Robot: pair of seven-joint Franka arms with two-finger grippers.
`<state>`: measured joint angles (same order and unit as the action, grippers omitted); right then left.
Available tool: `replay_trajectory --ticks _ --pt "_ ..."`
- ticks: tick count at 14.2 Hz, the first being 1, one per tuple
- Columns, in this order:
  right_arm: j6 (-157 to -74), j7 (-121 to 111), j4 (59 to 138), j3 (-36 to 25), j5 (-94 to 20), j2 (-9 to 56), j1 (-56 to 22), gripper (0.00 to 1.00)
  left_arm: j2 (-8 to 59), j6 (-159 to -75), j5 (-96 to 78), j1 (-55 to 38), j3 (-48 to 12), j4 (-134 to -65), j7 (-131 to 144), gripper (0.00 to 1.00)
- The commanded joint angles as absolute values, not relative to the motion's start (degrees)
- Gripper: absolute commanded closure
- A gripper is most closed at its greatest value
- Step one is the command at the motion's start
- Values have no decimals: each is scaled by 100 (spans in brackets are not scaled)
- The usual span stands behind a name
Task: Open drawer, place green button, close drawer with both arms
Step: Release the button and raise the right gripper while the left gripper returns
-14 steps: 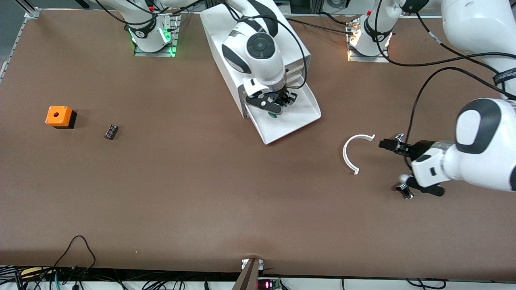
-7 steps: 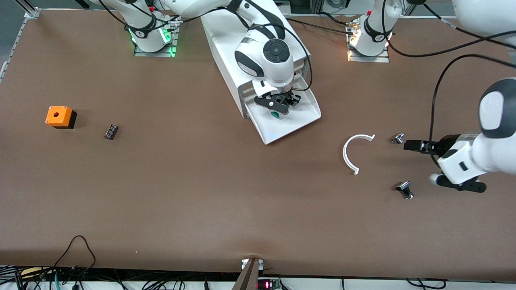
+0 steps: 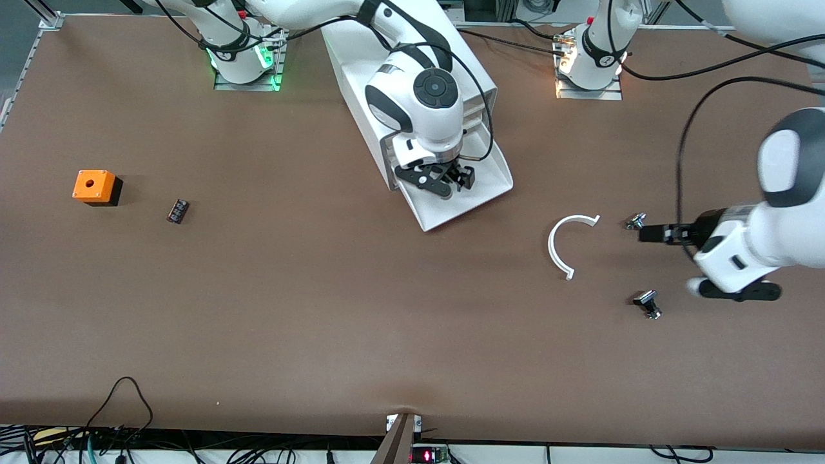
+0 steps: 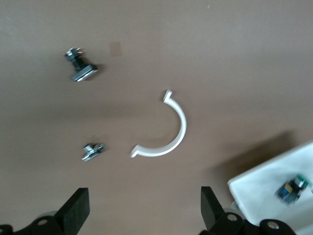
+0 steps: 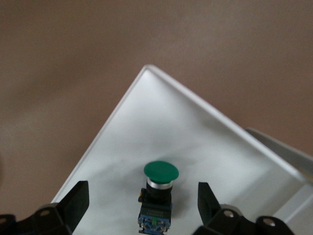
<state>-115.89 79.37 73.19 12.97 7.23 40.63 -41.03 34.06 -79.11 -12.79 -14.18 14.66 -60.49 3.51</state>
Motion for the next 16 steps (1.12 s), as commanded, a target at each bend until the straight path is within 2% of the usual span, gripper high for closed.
replay_trajectory --ticks 1,5,8,11,14,16 --pt "-10760 7262 6716 1266 782 3903 -3746 0 3340 -8681 -1204 -1967 1468 -6757 1219 0" --pt "-10153 6261 6671 1301 668 3403 -3008 0 3340 -9850 -1213 -2600 1424 -7548 2651 0" --pt "-9521 5058 6697 1266 265 2902 -2279 0 3349 -10773 -1204 -2716 1047 -8110 3679 0" --pt "-8896 3226 6802 1283 -113 2384 -1312 0 3349 -11328 -1195 -2733 695 -8515 4095 0" --pt "-8807 1341 7582 1082 -517 1558 -511 0 3340 -12021 -1187 -3040 615 -9033 4569 0" --pt "-8702 182 8171 487 -685 909 -466 0 3349 -12435 -1187 -3286 624 -9333 4912 0"
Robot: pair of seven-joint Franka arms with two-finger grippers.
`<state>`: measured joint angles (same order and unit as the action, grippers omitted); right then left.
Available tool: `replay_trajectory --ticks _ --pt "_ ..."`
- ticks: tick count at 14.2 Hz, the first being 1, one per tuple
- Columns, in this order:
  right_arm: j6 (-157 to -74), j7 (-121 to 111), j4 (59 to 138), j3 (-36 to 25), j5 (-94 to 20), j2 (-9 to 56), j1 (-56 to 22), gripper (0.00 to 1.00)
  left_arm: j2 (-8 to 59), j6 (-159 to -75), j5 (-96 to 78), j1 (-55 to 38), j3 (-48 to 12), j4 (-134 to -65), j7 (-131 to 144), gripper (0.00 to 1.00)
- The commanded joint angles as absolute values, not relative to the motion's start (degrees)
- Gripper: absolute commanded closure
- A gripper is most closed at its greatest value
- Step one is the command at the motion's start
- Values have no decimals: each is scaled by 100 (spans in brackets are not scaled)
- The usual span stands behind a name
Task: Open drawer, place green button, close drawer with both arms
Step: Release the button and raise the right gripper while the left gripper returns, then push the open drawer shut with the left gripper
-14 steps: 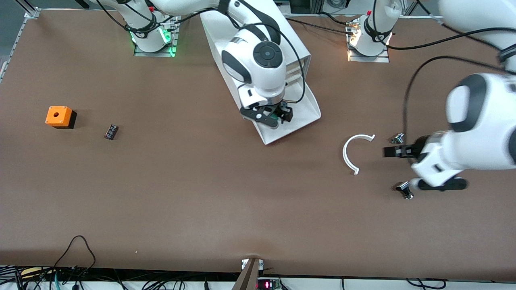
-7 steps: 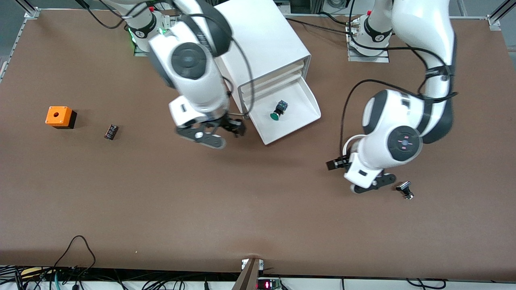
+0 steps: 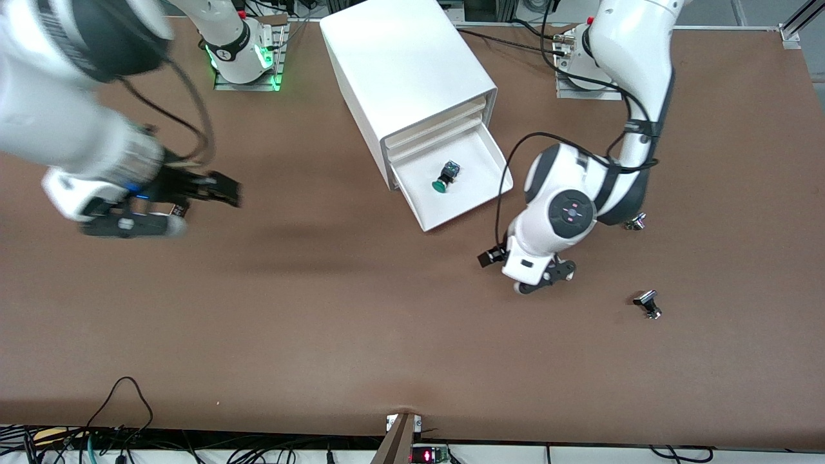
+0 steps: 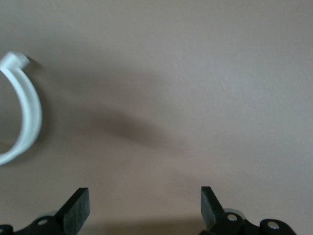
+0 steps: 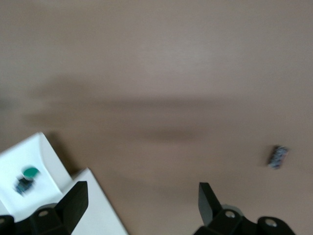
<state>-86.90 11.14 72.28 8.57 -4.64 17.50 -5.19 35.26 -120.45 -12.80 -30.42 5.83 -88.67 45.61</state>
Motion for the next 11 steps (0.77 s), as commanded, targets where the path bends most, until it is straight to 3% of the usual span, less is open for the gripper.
replay_trajectory --ticks 1,4,8,11 --pt "-8692 -416 8417 231 -694 636 -466 0 3340 -12584 -1187 -3418 624 -9464 5000 0" --pt "-8666 -1308 8962 -263 -694 99 -457 0 3322 -12717 -1178 -3673 624 -9746 5141 0" --pt "-9376 -1336 10430 -299 -545 -834 -457 0 3279 -13218 -1160 -4007 624 -10282 5405 0" --pt "-9448 -1336 10459 -273 -187 -826 -483 0 2911 -13228 -1160 -4157 615 -10739 5405 0"
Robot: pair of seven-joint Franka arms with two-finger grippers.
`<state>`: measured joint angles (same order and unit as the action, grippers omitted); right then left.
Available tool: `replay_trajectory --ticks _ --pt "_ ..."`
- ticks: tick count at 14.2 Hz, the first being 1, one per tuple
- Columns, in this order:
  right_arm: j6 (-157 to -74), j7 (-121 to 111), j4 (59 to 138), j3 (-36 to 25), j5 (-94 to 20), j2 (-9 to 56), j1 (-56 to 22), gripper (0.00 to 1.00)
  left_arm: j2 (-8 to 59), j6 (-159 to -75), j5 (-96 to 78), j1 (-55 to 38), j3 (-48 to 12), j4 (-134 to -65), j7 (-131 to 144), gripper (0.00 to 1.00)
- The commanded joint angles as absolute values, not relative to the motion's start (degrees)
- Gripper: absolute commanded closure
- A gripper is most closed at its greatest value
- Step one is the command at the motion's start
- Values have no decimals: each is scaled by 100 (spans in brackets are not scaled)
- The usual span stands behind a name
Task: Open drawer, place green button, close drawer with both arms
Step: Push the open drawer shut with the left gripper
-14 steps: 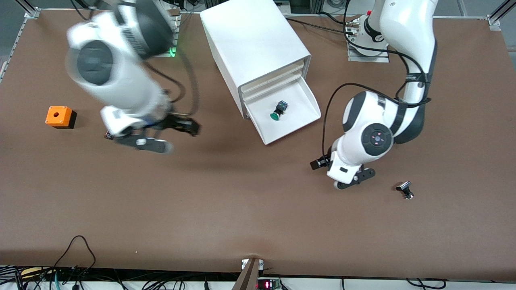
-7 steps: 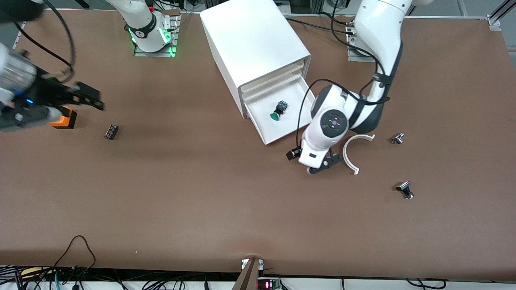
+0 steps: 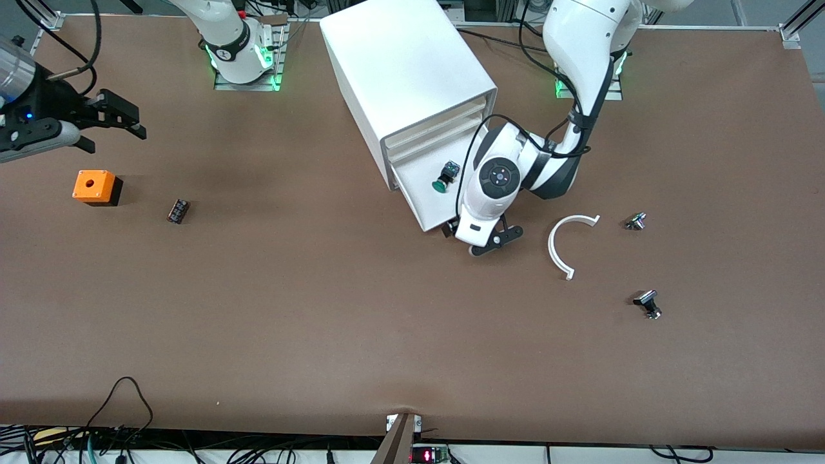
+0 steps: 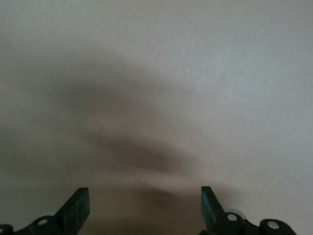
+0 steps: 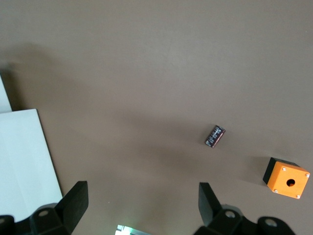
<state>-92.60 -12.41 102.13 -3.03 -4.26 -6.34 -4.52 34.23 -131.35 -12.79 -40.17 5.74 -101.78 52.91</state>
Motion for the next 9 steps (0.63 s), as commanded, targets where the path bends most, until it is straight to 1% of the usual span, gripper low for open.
replay_trajectory --ticks 1,4,9 --pt "-9474 -1336 10459 -264 -45 -826 -527 0 2822 -13236 -1160 -4262 624 -10897 5414 0" --pt "-9475 -1336 10398 -264 -70 -765 -554 0 2593 -13271 -1160 -4446 589 -11196 5562 0" --pt "-9404 -1380 10056 -430 -263 -537 -492 0 2602 -13280 -1160 -4860 554 -11285 6037 0"
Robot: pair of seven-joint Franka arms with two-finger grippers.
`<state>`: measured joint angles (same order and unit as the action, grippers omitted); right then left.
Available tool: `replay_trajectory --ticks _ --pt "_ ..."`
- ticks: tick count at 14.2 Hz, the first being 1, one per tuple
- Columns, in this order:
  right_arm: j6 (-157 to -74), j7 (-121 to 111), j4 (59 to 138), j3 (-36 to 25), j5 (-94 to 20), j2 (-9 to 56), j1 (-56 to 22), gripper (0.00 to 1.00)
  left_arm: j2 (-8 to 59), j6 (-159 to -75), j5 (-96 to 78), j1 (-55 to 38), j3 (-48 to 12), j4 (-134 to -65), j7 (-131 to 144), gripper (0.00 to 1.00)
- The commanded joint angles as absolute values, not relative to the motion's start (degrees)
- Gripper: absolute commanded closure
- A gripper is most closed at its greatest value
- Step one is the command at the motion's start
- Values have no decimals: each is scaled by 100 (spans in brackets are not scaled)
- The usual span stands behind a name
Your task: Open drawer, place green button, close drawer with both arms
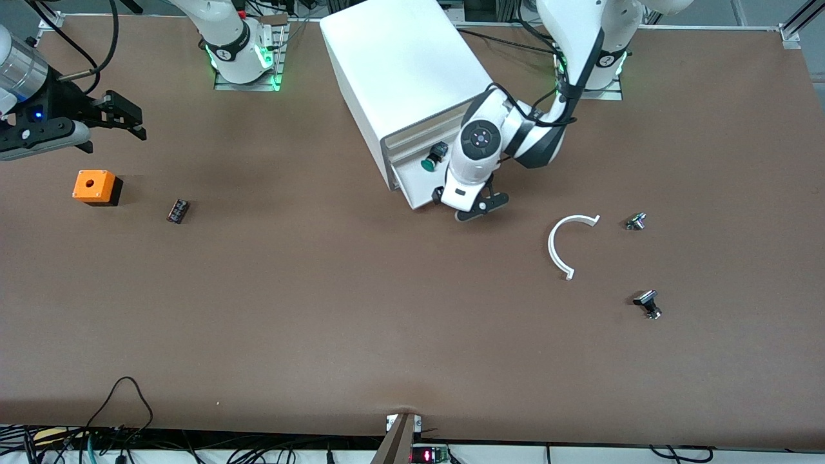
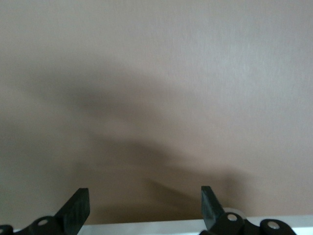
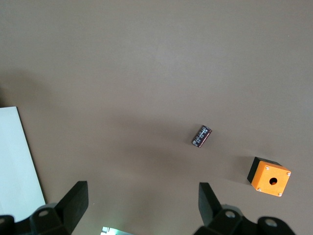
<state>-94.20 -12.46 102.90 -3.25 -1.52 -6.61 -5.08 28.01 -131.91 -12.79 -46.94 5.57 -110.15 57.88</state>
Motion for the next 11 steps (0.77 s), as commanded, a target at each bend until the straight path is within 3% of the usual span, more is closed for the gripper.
replay_trajectory --ticks 1,4,11 --pt "-9369 -1380 9863 -439 -264 -414 -483 0 2602 -13280 -1160 -4921 536 -11285 6116 0" --pt "-9027 -1380 9248 -466 -272 -1 -457 0 2610 -13280 -1160 -5185 536 -11347 6362 0" --pt "-8965 -1301 9114 -396 -202 229 -571 0 2593 -13254 -1187 -5353 369 -11373 6583 0"
